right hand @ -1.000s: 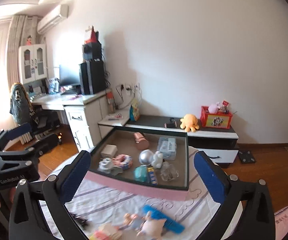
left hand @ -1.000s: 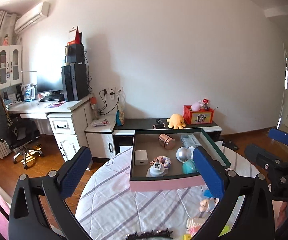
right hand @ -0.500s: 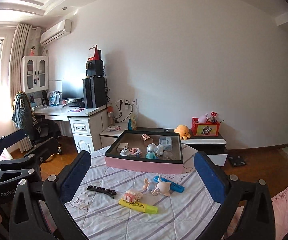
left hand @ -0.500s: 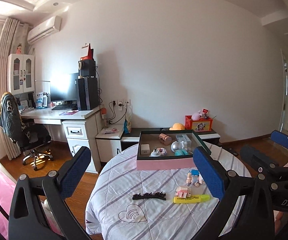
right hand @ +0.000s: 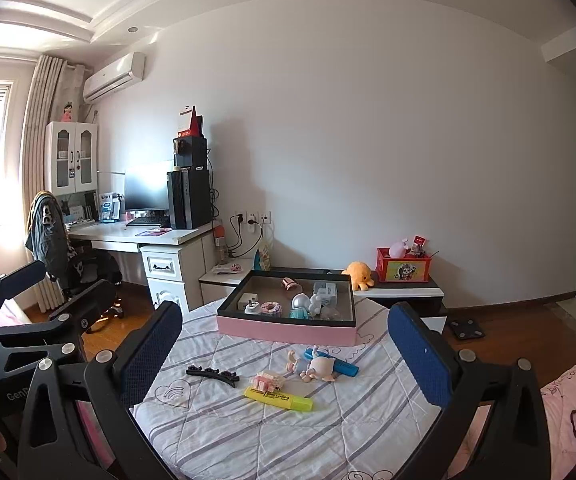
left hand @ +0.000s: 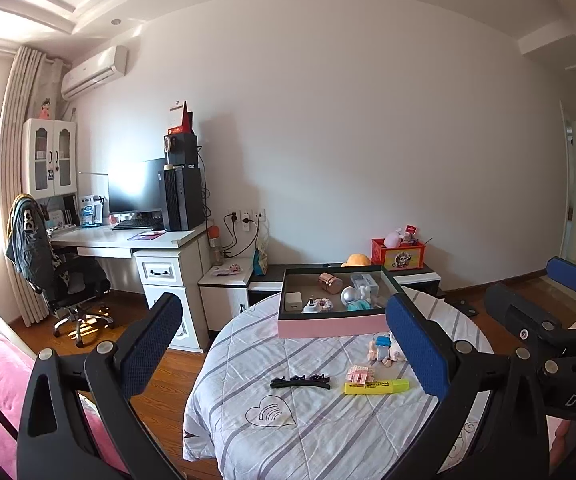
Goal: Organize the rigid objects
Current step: 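Withdraw both tools from the box back over the bed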
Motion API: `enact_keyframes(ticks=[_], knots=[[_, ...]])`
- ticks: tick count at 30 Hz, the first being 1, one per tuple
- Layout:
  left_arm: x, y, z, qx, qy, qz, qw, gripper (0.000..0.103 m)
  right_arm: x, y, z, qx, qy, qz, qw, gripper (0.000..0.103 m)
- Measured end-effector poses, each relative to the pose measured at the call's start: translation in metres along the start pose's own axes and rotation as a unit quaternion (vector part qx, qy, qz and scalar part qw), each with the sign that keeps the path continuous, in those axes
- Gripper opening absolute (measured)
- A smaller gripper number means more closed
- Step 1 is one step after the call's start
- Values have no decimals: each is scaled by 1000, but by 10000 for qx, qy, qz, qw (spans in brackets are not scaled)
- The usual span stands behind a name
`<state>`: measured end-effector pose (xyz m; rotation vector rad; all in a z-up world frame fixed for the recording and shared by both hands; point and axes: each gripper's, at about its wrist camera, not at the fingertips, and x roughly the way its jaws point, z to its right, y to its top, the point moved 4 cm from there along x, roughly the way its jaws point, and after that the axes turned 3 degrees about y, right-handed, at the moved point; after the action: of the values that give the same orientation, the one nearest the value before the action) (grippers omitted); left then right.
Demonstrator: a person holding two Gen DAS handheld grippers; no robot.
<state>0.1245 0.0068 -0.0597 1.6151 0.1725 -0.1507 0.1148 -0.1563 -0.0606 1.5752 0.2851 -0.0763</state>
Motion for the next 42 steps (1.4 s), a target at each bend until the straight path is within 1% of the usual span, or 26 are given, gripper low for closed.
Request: enact_keyframes(ticks=[11,18,21,26,29,34,37,42], knots=[[6,-3,3,11,-35,-118,9999,103,6,-3,4,32,-31,-112,9999,103],[27,-14,4,5,-137,-288,9995,103,19,-10,5,57,-54,-241,9997,103],[43,-24,5,14,-188,-492,9986,103,33,-18,7,71,-41,-387,9992,103],[76,-51,7,51,-314,-978,9947,103,63,-40,13,111,-20,-781,9969,103],[99,-72,10,83,-418,-1358,9898,103,84,-57,17,121,-28,-1057,9943,103],[131,-103,15,152,-547,-1841,9813,103,116,-86,26,179,-14,-1516,9883,103],[148,-118,17,132,-611,-2087,9760,103,135,-104,32,233,-27,-1785,9837,103],[174,-137,20,109,-640,-2409,9684,103,161,-123,42,318,-35,-2087,9775,103]])
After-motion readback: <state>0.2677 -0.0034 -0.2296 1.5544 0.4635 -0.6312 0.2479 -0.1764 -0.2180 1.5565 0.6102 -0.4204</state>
